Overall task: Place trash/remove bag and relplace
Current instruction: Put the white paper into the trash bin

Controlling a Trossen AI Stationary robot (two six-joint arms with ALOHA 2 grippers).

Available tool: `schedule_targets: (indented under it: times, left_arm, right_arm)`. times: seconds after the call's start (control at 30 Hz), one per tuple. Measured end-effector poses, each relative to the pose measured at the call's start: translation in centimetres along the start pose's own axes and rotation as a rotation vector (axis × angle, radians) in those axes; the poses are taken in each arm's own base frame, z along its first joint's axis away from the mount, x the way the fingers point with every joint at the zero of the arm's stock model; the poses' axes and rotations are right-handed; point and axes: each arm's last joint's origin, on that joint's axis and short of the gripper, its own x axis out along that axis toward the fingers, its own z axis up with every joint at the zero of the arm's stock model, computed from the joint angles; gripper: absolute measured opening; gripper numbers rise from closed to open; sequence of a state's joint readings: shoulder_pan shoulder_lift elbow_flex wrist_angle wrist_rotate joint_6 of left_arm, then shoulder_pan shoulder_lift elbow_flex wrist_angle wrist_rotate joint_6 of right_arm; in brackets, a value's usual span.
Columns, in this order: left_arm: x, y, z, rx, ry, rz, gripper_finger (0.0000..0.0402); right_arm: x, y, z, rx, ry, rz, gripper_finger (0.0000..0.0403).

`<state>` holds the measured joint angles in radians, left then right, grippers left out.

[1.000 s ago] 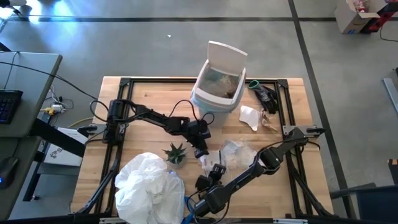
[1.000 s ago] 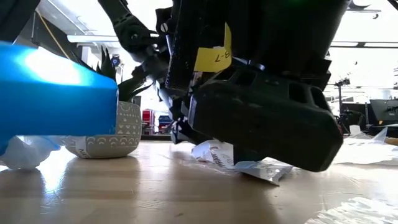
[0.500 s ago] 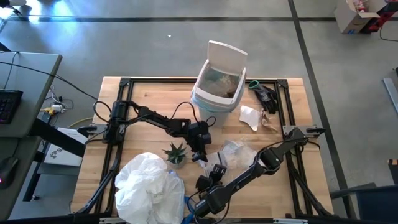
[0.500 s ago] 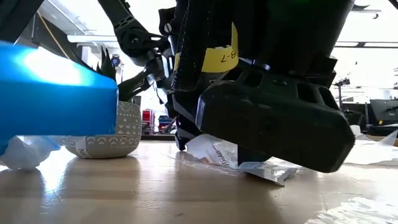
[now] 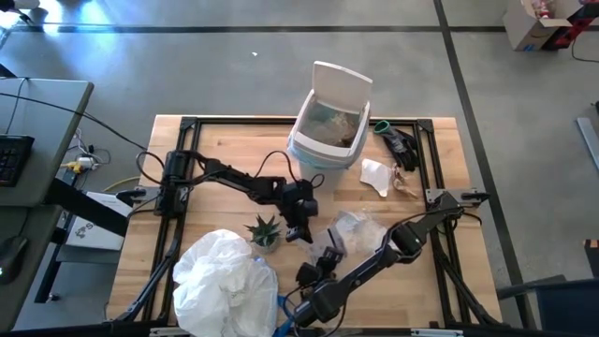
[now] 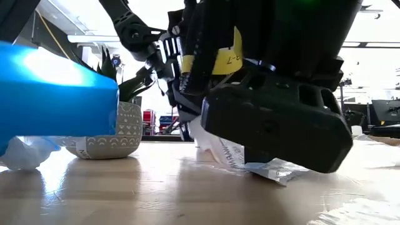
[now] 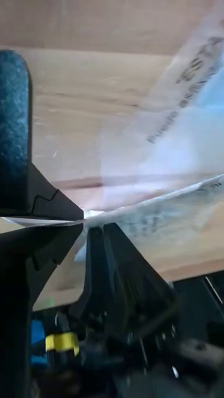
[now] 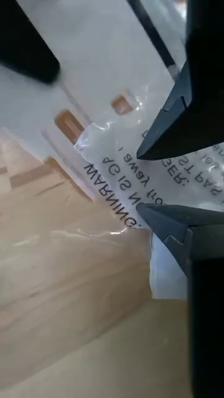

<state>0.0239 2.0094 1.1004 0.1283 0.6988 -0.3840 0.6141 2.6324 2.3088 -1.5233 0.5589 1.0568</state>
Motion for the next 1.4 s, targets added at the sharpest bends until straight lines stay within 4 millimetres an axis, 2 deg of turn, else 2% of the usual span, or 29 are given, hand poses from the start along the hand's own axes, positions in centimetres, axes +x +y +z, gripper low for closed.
schedule_targets:
  times: [0.43,0.7,0.9,1.13,1.27,1.4]
  left_arm:
    - [-5.4,-2.8,2.7,0.059,-0.122,-0.025,0.0]
    - [-9.8,-6.3,4.2,0.153,-0.25,-0.031,0.0]
    - [-14.1,-9.1,5.0,0.234,-0.401,0.008,0.0]
    - [-19.0,-11.3,5.8,0.312,-0.637,0.083,0.0]
    - [-21.3,-11.7,6.3,0.328,-0.774,0.139,0.0]
    - [-23.3,-11.3,6.7,0.346,-0.898,0.268,0.0]
  right_arm:
    - [-1.2,0.5,-1.7,0.006,-0.068,-0.052,0.0114]
    - [-1.3,0.5,-1.7,0.007,-0.091,-0.062,0.0114]
    - [-1.3,0.5,-1.6,0.006,-0.1,-0.065,0.0114]
    - [-1.3,0.4,-1.6,0.03,-0.104,-0.065,0.0114]
    - [-1.3,0.4,-1.6,0.049,-0.118,-0.069,0.0114]
    - [-1.3,0.4,-1.6,0.052,-0.121,-0.07,0.0114]
